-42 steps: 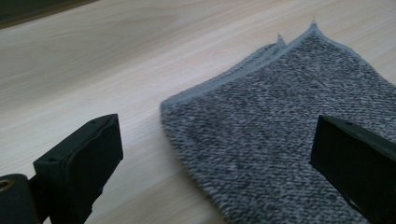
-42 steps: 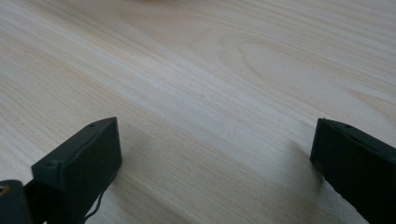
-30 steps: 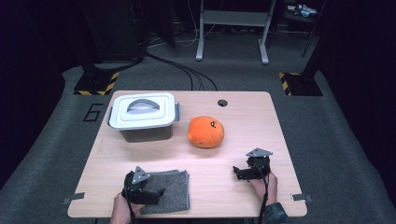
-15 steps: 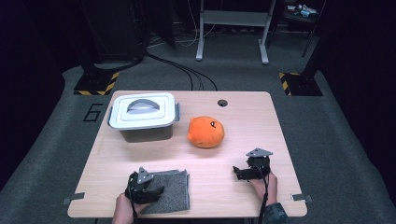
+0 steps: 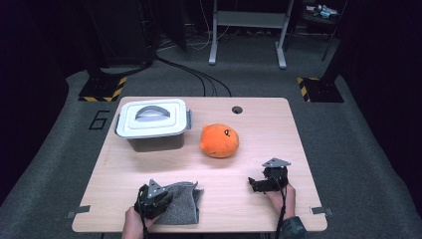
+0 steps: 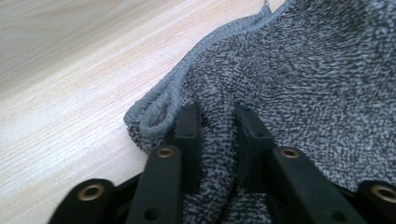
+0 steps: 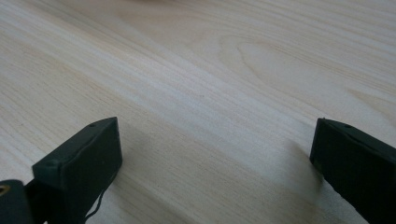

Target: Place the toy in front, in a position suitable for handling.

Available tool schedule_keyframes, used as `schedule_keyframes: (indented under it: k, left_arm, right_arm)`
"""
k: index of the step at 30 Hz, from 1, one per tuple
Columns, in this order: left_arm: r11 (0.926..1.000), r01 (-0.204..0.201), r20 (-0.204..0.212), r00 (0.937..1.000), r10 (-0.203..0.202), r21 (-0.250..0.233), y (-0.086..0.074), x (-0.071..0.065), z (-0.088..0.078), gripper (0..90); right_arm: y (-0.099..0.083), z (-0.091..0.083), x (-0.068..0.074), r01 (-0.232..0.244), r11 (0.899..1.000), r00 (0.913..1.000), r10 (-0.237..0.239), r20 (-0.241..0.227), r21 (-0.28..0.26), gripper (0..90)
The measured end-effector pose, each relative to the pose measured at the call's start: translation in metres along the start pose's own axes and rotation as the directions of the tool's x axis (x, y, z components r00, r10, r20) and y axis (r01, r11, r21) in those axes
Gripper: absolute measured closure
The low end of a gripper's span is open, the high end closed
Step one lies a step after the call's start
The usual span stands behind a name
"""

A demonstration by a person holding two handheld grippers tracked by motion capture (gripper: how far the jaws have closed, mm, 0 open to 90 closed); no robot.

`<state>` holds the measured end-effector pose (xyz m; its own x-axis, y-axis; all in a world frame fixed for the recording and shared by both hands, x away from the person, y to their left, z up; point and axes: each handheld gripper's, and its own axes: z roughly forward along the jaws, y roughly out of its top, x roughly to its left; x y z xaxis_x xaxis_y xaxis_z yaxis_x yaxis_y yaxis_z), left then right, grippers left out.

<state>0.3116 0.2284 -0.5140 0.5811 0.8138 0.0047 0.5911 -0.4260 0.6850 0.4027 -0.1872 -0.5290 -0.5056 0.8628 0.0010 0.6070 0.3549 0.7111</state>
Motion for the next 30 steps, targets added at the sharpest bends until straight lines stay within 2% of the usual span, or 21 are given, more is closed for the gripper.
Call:
schedule_keyframes:
  k: [2,3,4,6,7,8,10,21,30]
  left_arm:
    - [0.9999,0.013,0.013,0.9998,-0.013,-0.009,-0.001,0.002,0.000,77.1]
    - [0.9994,0.032,0.018,0.9993,-0.032,-0.016,-0.001,0.002,-0.001,78.3]
    - [0.9995,0.028,0.018,0.9995,-0.028,-0.018,-0.001,0.003,-0.001,78.3]
    - [0.9981,0.055,0.028,0.9982,-0.054,-0.028,-0.001,0.003,-0.001,78.9]
    - [0.9985,0.049,0.027,0.9985,-0.048,-0.027,0.000,0.004,-0.001,79.1]
    - [0.9975,0.062,0.022,0.9979,-0.062,-0.032,0.000,0.003,-0.001,79.2]
    - [0.9978,0.059,0.023,0.9980,-0.059,-0.029,0.004,0.003,-0.002,79.2]
    - [0.9952,0.053,0.047,0.9977,-0.049,-0.083,0.030,-0.008,-0.002,79.3]
    - [0.9939,0.051,0.064,0.9969,-0.045,-0.098,0.047,-0.018,0.010,79.2]
  right_arm:
    - [0.000,0.000,0.000,-0.003,1.000,1.0000,0.003,-0.002,-0.001,1.8]
    - [0.000,0.000,0.000,-0.004,1.000,1.0000,0.004,0.002,0.000,1.9]
    - [0.000,0.000,0.000,-0.004,1.000,1.0000,0.004,0.002,0.000,1.9]
    - [0.000,0.000,0.000,-0.004,1.000,1.0000,0.004,0.002,-0.001,1.9]
    - [0.000,0.000,0.000,-0.005,1.000,1.0000,0.005,0.002,-0.001,2.1]
    - [0.000,0.000,0.000,-0.005,1.000,1.0000,0.005,0.006,-0.008,2.3]
    - [0.000,0.000,0.000,-0.006,1.000,1.0000,0.006,0.004,-0.008,2.2]
    - [0.000,0.000,0.000,-0.003,1.000,1.0000,0.003,0.007,-0.008,2.3]
    - [0.000,0.000,0.000,-0.003,1.000,1.0000,0.003,0.007,-0.009,2.3]
